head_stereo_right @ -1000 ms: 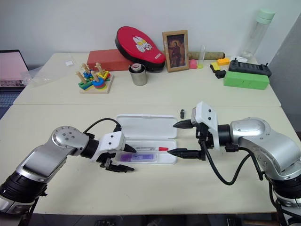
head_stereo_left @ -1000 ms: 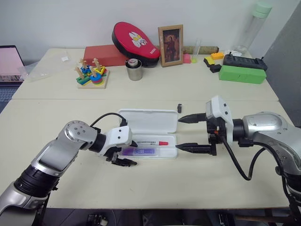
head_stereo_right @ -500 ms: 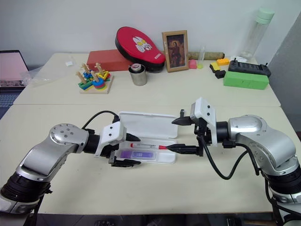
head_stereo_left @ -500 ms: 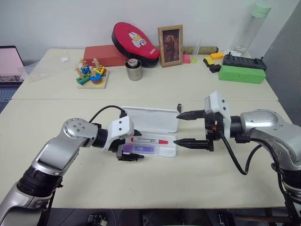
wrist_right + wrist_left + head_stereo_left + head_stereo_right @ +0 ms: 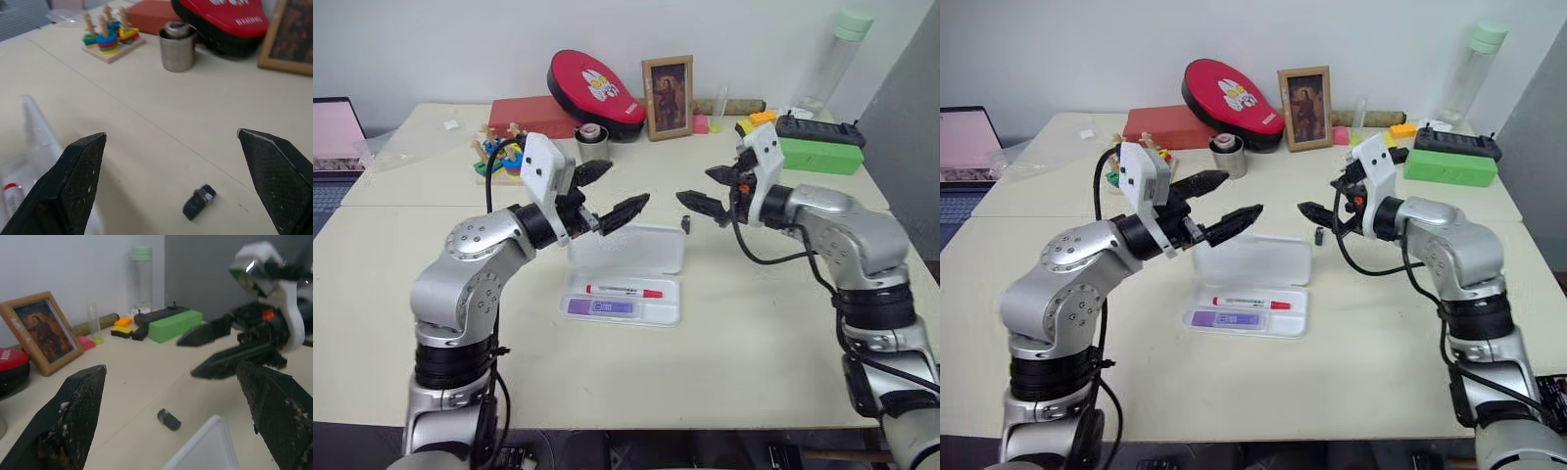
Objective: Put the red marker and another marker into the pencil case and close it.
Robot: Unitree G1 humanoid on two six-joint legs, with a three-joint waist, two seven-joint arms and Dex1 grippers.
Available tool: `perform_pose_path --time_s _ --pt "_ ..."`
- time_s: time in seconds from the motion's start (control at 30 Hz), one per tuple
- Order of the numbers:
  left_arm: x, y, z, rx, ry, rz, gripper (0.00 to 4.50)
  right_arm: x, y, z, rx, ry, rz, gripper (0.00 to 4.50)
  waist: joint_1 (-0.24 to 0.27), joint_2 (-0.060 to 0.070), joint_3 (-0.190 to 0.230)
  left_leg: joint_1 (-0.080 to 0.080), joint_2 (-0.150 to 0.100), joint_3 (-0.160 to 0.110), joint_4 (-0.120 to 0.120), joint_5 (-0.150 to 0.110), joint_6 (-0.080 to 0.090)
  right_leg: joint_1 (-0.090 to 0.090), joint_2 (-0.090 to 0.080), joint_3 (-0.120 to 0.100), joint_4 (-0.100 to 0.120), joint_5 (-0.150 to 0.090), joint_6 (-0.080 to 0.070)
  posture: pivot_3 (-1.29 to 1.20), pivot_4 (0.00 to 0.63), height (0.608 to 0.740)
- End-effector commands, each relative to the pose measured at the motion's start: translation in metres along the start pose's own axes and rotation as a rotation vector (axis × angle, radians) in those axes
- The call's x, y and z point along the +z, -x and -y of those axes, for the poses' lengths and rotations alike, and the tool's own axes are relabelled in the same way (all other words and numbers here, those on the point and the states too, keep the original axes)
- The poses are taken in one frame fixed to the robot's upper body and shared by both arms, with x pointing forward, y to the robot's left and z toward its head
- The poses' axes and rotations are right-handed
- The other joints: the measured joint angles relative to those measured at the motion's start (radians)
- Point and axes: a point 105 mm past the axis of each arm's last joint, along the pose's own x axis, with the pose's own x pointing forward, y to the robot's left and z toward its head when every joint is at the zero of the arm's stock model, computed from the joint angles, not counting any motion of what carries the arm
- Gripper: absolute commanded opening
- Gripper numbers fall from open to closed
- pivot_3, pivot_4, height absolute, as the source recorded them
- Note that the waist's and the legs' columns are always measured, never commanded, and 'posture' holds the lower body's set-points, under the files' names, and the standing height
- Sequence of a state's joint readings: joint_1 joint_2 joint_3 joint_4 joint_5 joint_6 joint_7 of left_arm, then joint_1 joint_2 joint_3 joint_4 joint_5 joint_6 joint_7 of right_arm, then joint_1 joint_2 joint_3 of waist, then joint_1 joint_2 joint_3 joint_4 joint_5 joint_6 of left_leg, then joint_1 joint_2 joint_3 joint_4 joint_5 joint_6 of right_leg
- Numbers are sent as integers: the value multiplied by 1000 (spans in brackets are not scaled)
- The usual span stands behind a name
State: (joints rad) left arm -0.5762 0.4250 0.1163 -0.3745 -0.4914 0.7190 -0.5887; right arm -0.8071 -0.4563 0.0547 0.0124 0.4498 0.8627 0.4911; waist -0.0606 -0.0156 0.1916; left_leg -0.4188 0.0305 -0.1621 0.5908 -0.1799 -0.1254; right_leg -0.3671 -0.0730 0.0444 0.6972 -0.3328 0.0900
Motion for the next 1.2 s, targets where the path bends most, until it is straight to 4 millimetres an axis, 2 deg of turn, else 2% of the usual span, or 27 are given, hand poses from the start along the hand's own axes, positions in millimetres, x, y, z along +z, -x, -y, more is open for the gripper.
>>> perform_pose_path --time_s 0.03,0.3,0.43,0.53,0.7,0.8,0.93,1.2 --pt "10 0 -8 69 -18 37 4485 7 -7 12 -106 -3 11 4500 -1 0 0 0 0 0 0 0 0 0 0 0 0 0 0 0 150 740" --pt "10 1 -19 131 -15 49 4485 -17 -29 15 -199 -47 -55 4500 -3 0 0 0 0 0 0 0 0 -1 0 0 0 0 0 0 150 740" --pt "6 5 -16 91 0 31 4485 -31 -36 15 -219 -37 -87 4500 -5 0 0 0 0 0 0 0 0 -1 0 0 0 0 0 0 150 740" --pt "1 13 -27 128 24 12 4485 -47 -41 20 -246 -12 -131 4500 -8 0 0 0 0 0 -1 0 0 -1 0 0 0 0 0 0 150 740" --pt "0 23 -38 122 43 -7 4485 -53 -48 19 -236 9 -152 4500 -20 0 0 0 0 0 -1 0 0 -1 0 0 1 0 0 0 150 740" --pt "-3 28 -35 67 47 -40 4485 -55 -50 16 -223 18 -161 4500 -24 0 0 0 0 0 -1 0 0 -1 0 0 0 0 0 0 150 740" --pt "-11 36 -19 -66 36 -106 4485 -69 -50 16 -235 23 -206 4500 -27 1 0 0 0 0 -1 0 0 -1 0 0 0 0 0 0 150 740" --pt "-12 33 -22 -68 2 -112 4485 -80 -51 15 -240 30 -239 4500 -27 1 0 0 0 0 -1 0 0 -1 0 0 0 0 0 0 150 740"
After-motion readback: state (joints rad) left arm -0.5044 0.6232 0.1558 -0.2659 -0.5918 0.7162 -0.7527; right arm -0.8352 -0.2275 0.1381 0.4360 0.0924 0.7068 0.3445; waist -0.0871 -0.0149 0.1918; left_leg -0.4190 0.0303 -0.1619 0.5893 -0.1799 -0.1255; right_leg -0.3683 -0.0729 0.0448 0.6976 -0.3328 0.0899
